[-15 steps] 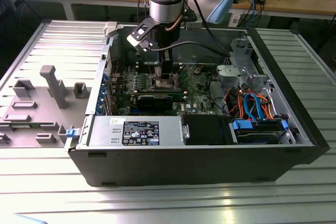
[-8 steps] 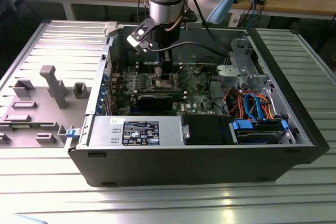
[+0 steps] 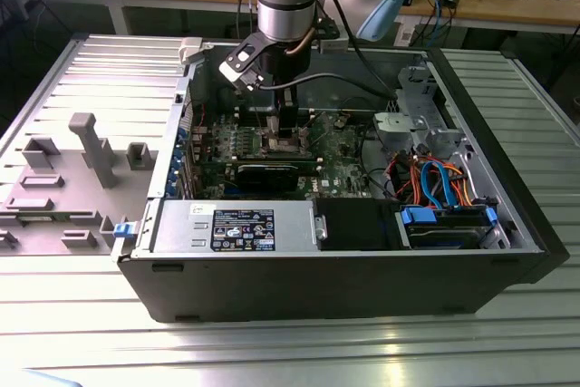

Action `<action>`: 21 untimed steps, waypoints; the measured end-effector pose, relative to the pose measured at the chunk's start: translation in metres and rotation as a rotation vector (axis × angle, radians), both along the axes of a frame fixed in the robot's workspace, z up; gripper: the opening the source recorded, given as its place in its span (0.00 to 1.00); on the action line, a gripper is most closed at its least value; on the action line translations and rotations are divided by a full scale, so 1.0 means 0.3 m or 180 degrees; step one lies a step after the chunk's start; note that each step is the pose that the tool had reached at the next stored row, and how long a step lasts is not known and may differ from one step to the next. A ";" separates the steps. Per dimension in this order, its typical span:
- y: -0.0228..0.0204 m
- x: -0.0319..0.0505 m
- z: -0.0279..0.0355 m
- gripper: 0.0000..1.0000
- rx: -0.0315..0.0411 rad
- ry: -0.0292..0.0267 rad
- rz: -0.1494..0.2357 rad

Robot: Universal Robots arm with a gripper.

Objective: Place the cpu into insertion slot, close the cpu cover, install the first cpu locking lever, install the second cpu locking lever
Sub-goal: 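Place the cpu into insertion slot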

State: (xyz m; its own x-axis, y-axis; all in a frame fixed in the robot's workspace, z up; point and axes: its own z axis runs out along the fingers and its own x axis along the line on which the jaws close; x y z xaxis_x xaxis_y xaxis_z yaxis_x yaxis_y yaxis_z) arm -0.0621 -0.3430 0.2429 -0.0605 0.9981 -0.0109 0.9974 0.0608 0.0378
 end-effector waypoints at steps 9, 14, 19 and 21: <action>0.000 0.000 -0.008 0.55 -0.0003 0.0000 0.0000; 0.000 0.000 -0.011 0.55 -0.0004 0.0000 0.0000; 0.000 0.000 -0.015 0.55 -0.0006 0.0000 0.0000; 0.000 0.000 -0.019 0.55 -0.0009 0.0000 0.0000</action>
State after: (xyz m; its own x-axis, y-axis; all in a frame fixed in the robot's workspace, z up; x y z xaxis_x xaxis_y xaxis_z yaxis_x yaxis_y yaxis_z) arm -0.0621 -0.3430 0.2372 -0.0605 0.9981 -0.0138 0.9974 0.0610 0.0376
